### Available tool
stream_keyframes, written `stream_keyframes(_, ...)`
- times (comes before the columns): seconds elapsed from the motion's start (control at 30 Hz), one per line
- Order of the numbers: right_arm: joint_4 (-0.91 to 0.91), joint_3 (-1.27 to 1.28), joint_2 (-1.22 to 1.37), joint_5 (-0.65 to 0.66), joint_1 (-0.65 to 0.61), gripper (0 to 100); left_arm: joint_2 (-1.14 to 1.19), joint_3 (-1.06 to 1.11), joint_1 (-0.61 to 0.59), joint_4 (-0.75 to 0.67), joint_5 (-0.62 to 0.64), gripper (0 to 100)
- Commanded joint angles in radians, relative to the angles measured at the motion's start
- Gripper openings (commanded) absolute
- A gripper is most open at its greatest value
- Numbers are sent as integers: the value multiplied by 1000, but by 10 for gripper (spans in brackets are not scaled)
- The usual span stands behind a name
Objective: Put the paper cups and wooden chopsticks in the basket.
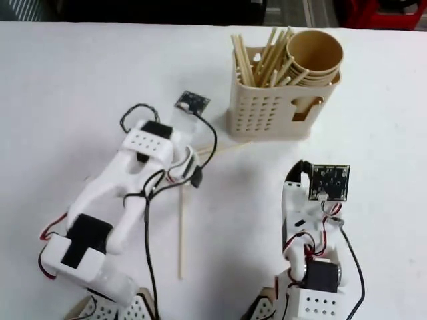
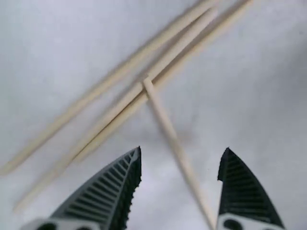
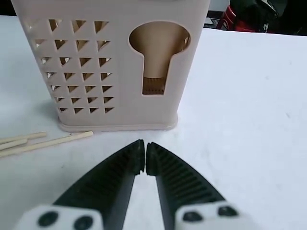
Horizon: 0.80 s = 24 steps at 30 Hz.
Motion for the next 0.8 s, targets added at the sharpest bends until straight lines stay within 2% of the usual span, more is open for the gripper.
stream_keyframes(0.0, -22, -6, -8, 9, -5, 22, -31, 43, -5, -71, -58, 263)
stream_keyframes(0.27, -22, -6, -8, 9, -5, 22, 39, 28, -5, -115, -80, 203)
stream_keyframes(0.57, -22, -6, -8, 9, -5, 22, 271, -265, -8, 112, -71, 196)
stream_keyframes(0.67, -22, -6, -8, 9, -5, 22, 320, -344, -4, 183, -84, 138)
stream_keyframes(0.77, -22, -6, -8, 9, -5, 22, 332, -410, 12, 247, -190, 68)
